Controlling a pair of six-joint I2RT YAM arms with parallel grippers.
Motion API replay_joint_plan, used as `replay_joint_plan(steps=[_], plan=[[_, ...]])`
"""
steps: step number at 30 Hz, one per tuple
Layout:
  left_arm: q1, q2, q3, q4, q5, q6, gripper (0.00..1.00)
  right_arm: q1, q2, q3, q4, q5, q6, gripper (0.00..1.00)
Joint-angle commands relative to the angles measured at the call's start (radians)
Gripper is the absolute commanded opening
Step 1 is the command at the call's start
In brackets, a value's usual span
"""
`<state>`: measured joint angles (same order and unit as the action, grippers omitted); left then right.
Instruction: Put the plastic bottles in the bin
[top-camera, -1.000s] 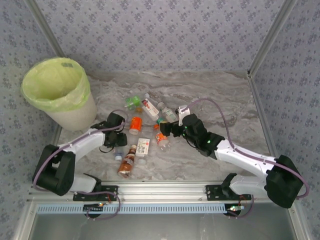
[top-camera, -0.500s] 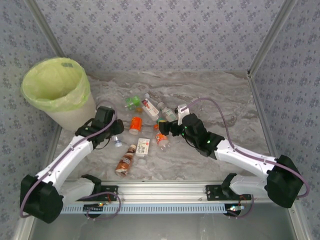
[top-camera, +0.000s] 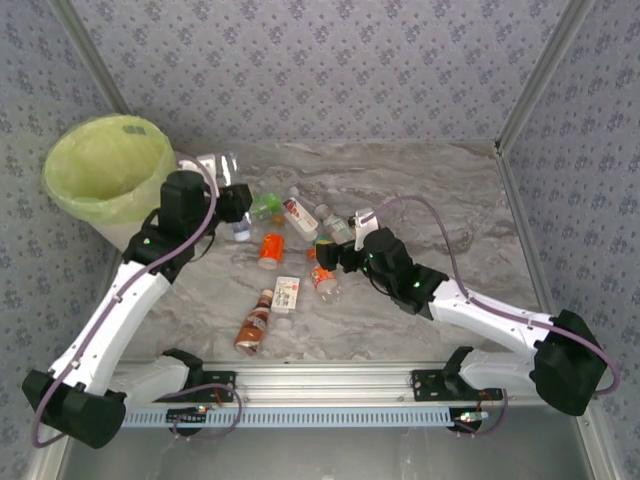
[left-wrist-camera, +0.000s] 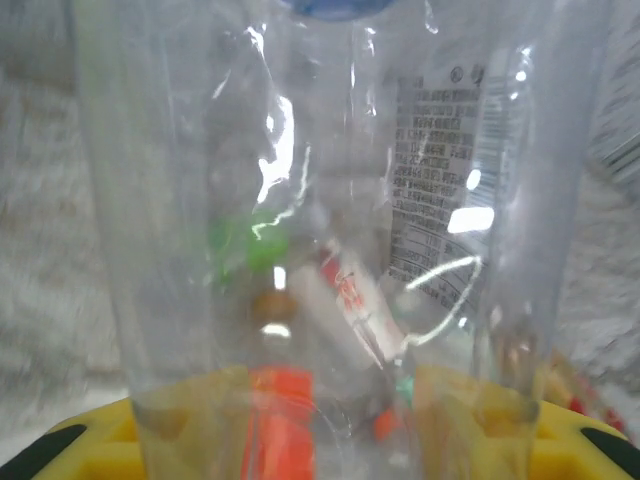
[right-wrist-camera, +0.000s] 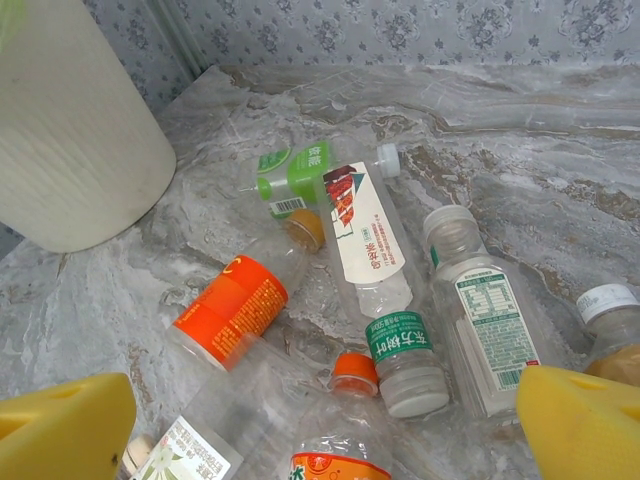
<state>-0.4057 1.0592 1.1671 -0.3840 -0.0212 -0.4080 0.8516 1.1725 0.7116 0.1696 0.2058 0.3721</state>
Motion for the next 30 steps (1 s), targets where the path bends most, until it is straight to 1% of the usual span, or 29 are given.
replay_joint_plan(steps=[1, 3, 5, 11, 14, 16, 20, 24, 27, 30], plan=[[0.005, 0.024, 0.100, 0.071, 0.030, 0.088, 0.37, 0.007, -0.017, 0.035, 0.021, 0.027, -0.014, 1.00], [0.004, 0.041, 0.150, 0.080, 0.019, 0.119, 0.37, 0.010, -0.021, 0.034, 0.020, 0.029, -0.013, 1.00], [0.004, 0.053, 0.190, 0.088, -0.017, 0.154, 0.38, 0.013, -0.024, 0.035, 0.016, 0.032, -0.015, 1.00], [0.018, 0.086, 0.277, 0.097, -0.244, 0.279, 0.37, 0.019, -0.046, 0.024, 0.010, 0.048, -0.016, 1.00], [0.056, 0.095, 0.289, 0.105, -0.340, 0.309, 0.38, 0.019, -0.055, 0.018, 0.011, 0.062, -0.016, 1.00], [0.094, 0.098, 0.295, 0.108, -0.375, 0.307, 0.38, 0.021, -0.060, 0.015, 0.011, 0.064, -0.016, 1.00], [0.185, 0.103, 0.296, 0.131, -0.404, 0.281, 0.38, 0.021, -0.062, 0.012, 0.008, 0.064, -0.015, 1.00], [0.280, 0.124, 0.318, 0.119, -0.522, 0.256, 0.38, 0.023, -0.061, 0.012, 0.001, 0.061, -0.015, 1.00], [0.369, 0.128, 0.306, 0.113, -0.546, 0.221, 0.37, 0.023, -0.061, 0.011, 0.001, 0.061, -0.013, 1.00], [0.452, 0.140, 0.298, 0.070, -0.551, 0.181, 0.37, 0.023, -0.060, 0.013, -0.003, 0.062, -0.013, 1.00]])
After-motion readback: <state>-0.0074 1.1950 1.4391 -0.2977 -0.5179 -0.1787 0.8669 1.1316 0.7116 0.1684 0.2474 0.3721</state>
